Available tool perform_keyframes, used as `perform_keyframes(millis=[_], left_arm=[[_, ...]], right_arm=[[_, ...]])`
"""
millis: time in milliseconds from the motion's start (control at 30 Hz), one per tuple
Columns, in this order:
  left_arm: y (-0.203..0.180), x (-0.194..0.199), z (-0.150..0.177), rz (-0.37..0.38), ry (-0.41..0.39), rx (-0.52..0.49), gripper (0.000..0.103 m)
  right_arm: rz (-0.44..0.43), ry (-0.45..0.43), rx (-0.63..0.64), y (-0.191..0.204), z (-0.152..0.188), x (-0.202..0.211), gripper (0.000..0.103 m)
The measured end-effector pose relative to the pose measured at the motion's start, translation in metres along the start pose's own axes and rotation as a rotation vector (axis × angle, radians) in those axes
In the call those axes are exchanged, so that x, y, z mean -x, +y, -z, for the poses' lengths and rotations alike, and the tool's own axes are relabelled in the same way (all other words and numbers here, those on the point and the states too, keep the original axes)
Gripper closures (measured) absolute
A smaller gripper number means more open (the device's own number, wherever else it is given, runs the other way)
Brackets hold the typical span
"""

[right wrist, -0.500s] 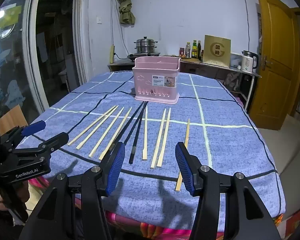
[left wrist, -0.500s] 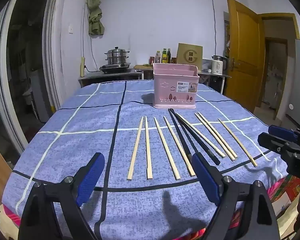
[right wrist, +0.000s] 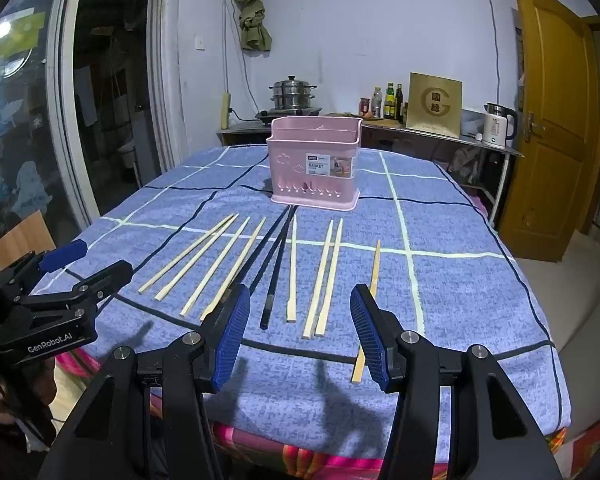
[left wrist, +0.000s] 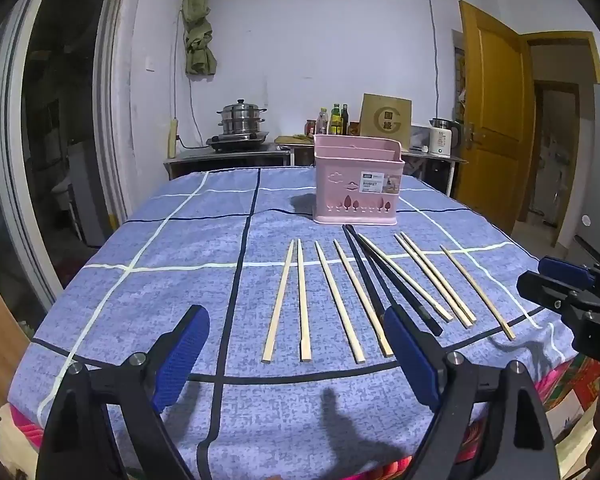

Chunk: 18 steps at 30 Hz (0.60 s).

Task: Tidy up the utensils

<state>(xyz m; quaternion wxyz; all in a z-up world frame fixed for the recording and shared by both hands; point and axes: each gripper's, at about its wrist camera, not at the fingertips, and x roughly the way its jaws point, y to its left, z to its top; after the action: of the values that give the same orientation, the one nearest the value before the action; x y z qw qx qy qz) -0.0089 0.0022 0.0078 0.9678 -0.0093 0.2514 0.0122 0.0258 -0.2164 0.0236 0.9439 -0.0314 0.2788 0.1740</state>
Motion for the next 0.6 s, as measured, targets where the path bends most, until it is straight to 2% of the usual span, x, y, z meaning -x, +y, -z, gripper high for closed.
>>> perform_keyframes(millis=[600], left_arm=[[-0.0013,0.0025,0.0012,0.01,-0.004,-0.008,0.014]], right_arm=[[-0.001,-0.003,0.001,0.0018,-0.0008,0.0024,0.05]])
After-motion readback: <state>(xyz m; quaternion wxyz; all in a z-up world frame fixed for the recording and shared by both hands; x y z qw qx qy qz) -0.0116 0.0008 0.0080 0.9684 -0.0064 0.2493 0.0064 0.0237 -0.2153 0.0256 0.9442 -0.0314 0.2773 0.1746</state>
